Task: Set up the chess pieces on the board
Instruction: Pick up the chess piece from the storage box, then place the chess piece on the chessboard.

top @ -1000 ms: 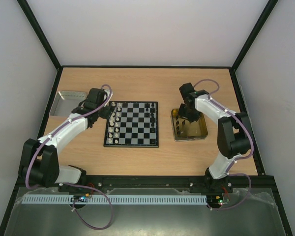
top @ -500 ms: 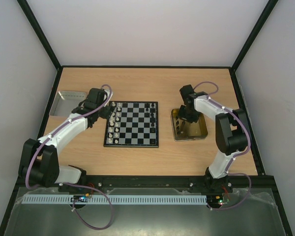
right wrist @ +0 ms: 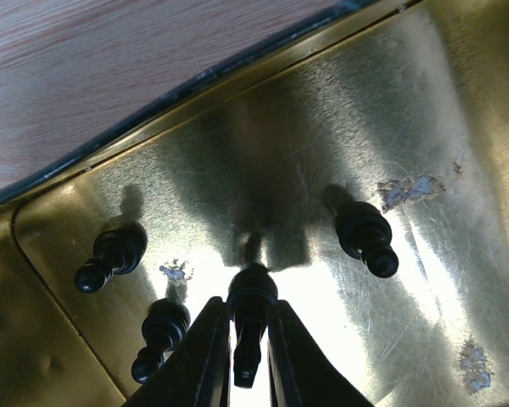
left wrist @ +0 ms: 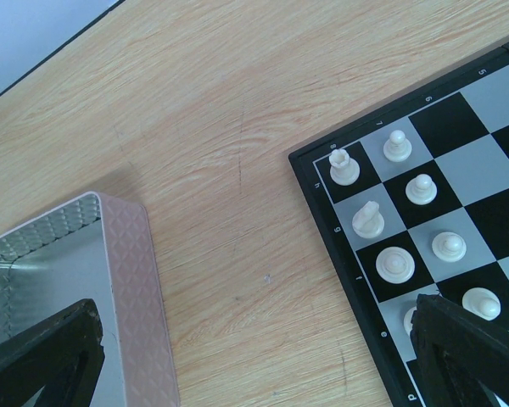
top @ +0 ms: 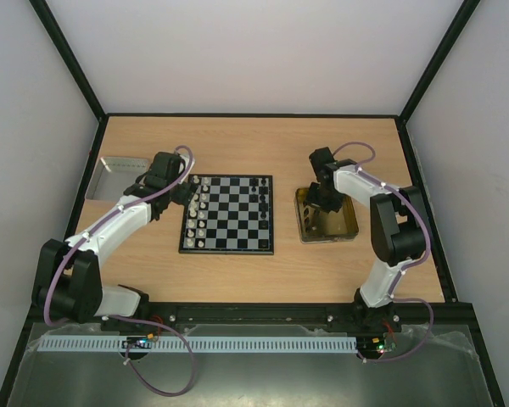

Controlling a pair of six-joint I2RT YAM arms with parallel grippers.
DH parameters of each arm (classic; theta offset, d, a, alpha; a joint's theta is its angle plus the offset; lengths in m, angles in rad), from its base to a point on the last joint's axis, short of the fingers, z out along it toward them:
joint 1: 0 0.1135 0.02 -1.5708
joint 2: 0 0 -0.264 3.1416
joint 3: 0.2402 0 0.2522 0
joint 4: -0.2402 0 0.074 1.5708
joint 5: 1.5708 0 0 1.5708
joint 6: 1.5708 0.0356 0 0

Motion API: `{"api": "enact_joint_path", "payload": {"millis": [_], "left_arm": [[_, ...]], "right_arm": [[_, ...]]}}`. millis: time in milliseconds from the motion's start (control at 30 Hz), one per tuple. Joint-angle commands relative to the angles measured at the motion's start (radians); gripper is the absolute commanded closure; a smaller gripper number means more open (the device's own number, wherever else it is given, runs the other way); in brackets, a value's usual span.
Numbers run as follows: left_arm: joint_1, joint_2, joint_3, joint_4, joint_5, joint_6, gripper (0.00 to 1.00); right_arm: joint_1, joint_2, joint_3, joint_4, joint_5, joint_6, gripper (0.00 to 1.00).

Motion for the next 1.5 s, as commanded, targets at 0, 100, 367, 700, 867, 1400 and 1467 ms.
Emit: {"api": "enact_joint_path", "payload": {"millis": [0, 100, 367, 700, 867, 1400, 1467], "left_arm": [[-0.001, -0.004, -0.004, 0.007, -0.012, 0.003, 0.01], [-0.001, -0.005, -0.004, 0.007, -0.011, 0.003, 0.01], [-0.001, -0.001, -0.001, 0.006, -0.01, 0.004, 0.01], [-0.002, -0.002, -0.001, 0.002, -0.006, 0.004, 0.01], [-0.003, -0.004, 0.001, 0.0, -0.006, 0.004, 0.01], [-0.005, -0.005, 0.002, -0.011, -0.004, 0.003, 0.01], [-0.006, -0.008, 0.001, -0.011, -0.004, 0.003, 0.01]], "right_arm": [[-0.004, 0.007, -0.013, -0.003, 0.013, -0.005, 0.88], [-0.004, 0.006, -0.014, -0.002, 0.01, -0.006, 0.91], [-0.004, -0.005, -0.012, -0.016, 0.031, -0.007, 0.98], [0.095, -0.136, 0.06, -0.157, 0.145, -0.022, 0.98], [0.236, -0.182, 0.15, -0.259, 0.183, -0.002, 0.98], [0.505, -0.163, 0.168, -0.272, 0.09, 0.116, 0.98], [0.519, -0.148, 0.162, -0.253, 0.075, 0.123, 0.98]]}}
